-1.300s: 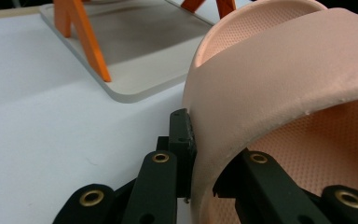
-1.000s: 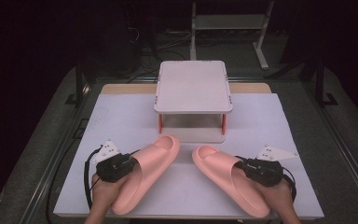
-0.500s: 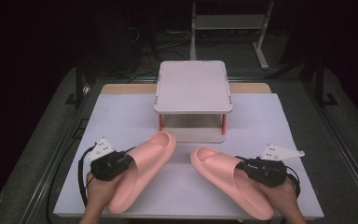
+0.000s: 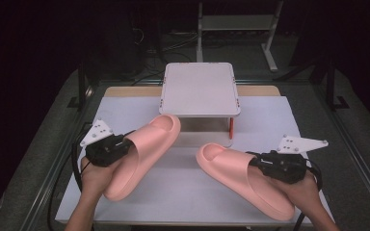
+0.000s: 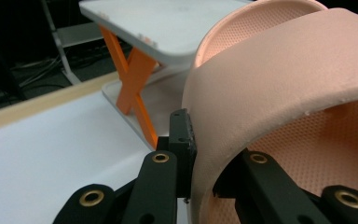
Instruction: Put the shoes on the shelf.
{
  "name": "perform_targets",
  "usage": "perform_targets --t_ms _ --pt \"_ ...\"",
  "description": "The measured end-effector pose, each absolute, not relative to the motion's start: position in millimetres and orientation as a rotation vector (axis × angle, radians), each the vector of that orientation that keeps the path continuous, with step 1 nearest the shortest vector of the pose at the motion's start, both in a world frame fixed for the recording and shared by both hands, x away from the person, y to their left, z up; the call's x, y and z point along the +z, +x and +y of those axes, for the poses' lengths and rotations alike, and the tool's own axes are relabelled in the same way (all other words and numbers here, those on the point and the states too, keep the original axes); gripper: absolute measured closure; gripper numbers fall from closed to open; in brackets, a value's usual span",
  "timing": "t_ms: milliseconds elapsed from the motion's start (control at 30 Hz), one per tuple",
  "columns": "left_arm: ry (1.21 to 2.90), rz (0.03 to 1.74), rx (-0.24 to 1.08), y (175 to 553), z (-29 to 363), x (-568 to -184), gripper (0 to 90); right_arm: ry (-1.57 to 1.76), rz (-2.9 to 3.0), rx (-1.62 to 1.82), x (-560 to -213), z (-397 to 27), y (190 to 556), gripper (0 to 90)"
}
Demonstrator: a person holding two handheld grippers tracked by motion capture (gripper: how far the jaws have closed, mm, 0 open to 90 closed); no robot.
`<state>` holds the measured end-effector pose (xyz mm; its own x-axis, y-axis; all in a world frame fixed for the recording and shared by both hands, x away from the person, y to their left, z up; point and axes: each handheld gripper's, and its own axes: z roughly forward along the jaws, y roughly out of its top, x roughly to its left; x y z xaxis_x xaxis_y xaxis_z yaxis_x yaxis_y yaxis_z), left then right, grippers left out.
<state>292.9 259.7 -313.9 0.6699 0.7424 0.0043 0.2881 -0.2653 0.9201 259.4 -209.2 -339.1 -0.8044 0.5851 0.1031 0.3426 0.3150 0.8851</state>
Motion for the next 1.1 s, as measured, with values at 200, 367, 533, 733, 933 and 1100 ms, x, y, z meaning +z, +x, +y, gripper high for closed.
perform_targets --t_ms 200,367,533,733,933,1100 --pt "1.866 0.812 0.574 309.6 255.6 -288.2 80.8 0.789 2.379 1.481 -318.6 -207.9 265.7 80.9" --pt "1.884 0.802 0.598 323.9 249.5 -270.2 80.8 0.745 2.427 1.468 -302.8 -204.8 273.6 80.9" --pt "1.900 0.795 0.607 336.6 243.8 -260.7 80.8 0.721 2.459 1.470 -291.4 -202.9 284.3 80.9" --pt "1.924 0.799 0.613 354.2 235.5 -252.9 80.8 0.677 2.502 1.469 -279.3 -200.9 296.3 80.9" --pt "1.936 0.804 0.626 371.4 228.7 -244.9 80.8 0.647 2.518 1.463 -265.7 -199.6 308.4 80.8" --pt "1.953 0.804 0.637 383.6 223.5 -237.6 80.7 0.643 2.519 1.449 -257.0 -199.1 318.2 80.8"
